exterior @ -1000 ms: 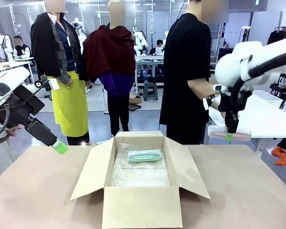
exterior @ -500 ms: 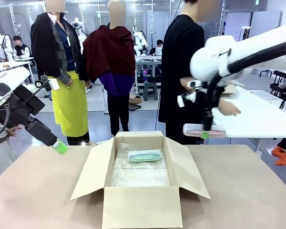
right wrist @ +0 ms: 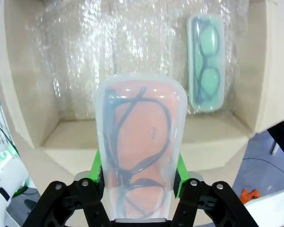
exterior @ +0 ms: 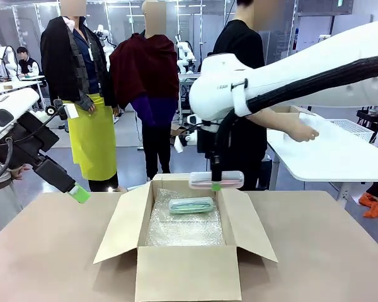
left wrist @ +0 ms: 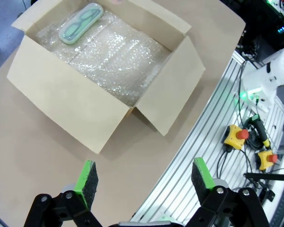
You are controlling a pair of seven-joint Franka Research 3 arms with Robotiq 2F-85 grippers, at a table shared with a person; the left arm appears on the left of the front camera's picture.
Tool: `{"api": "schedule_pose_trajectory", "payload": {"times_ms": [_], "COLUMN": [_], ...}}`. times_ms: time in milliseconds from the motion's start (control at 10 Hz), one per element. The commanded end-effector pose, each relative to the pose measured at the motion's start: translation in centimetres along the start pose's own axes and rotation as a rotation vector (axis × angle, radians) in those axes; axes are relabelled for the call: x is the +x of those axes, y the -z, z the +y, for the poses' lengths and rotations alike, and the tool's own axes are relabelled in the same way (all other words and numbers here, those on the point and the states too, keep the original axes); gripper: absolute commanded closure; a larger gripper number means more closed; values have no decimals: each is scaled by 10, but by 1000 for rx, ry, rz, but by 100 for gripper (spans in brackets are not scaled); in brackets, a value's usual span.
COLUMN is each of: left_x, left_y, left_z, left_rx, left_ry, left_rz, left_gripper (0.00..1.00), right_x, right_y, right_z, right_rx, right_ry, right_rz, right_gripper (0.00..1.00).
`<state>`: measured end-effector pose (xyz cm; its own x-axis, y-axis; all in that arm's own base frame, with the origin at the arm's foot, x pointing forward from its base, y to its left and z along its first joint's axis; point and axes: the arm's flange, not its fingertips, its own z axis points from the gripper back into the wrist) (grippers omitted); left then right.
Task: Pack the glasses set securely to prepare it for shipping.
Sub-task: Put the Glasses case from the right side of the table into the Package Box.
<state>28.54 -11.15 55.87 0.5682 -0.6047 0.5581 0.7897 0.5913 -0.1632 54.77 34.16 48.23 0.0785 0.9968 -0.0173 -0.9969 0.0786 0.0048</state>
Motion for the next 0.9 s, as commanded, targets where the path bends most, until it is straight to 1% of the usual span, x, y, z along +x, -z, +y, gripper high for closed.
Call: {"api": "schedule_pose_trajectory", "payload": {"times_ms": [0,200,400,500,800], "left_x": [-1,-1,-1,-1,-1], "left_y": [-1,-1,-1,-1,-1], "left_z": [0,0,0,0,0], "left_rx": [-1,-1,-1,-1,-1], "left_ry": [1,1,1,1,1], "left_rz": [2,2,2,2,2], "left_gripper": [0,0,0,0,0], "right_x": [28,49,63,67,70], "right_y": [18,44,75,94,130], "right_z": [1,9,10,9,8], "right_rx": [-16,-23,16,18,50], "right_ry": [36,4,-25,-15,-9], "right_rz": [2,-74,-45,-26,-46], "right_gripper": [69,69,69,69,69]}}
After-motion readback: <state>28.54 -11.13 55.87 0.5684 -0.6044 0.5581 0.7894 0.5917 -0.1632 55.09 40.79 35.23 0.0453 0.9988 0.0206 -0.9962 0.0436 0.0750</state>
